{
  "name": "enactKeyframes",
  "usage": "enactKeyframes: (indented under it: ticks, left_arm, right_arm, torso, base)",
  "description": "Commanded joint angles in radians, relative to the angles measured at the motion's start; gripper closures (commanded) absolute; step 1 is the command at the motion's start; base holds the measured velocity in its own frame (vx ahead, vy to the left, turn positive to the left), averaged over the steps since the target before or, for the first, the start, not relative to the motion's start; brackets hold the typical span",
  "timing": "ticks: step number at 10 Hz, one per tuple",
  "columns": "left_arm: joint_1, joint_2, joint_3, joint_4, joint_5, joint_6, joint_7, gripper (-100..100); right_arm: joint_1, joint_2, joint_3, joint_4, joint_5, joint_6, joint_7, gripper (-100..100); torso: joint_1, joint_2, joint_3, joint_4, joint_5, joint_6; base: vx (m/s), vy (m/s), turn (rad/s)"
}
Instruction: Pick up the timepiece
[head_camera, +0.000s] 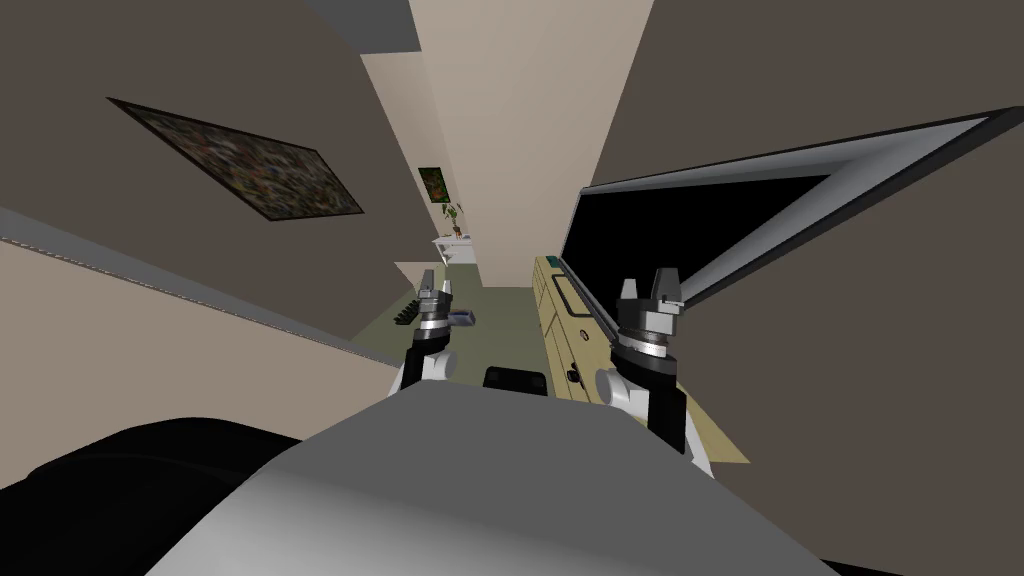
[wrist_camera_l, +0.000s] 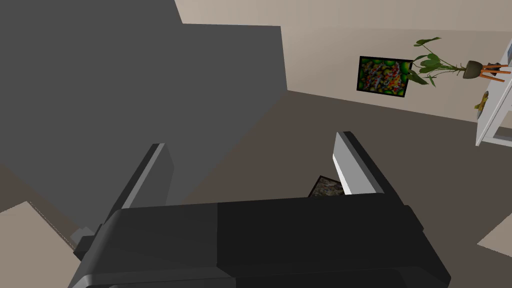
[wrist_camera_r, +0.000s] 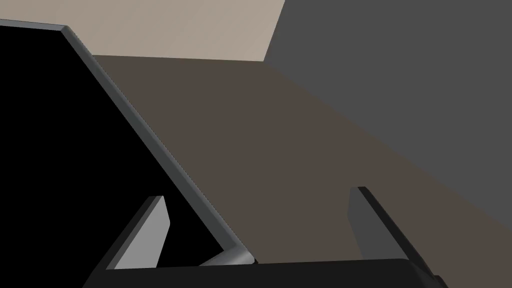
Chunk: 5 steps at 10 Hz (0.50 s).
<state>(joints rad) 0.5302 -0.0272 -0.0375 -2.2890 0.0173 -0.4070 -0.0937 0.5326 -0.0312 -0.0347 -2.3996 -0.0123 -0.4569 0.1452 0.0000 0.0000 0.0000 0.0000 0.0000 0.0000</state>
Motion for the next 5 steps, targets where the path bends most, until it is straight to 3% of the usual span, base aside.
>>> enactKeyframes:
  ticks: [1,5]
  left_arm:
    - [0.0,0.0,0.0,0.0,0.0,0.0,0.0,0]
    - [0.0,0.0,0.0,0.0,0.0,0.0,0.0,0]
  right_arm:
    - [-0.01,-0.011,-0.01,0.024,-0.029,0.017,-0.002,-100]
    - [-0.045,-0.044,-0.046,0.114,-0.126,0.076,-0.012,-100]
  torso:
    - [0.0,0.0,0.0,0.0,0.0,0.0]
    - [0.0,-0.002,-0.001,-0.001,0.0,0.0]
  base:
    - [0.016,-0.001,0.019]
    - [0.028,-0.002,0.021]
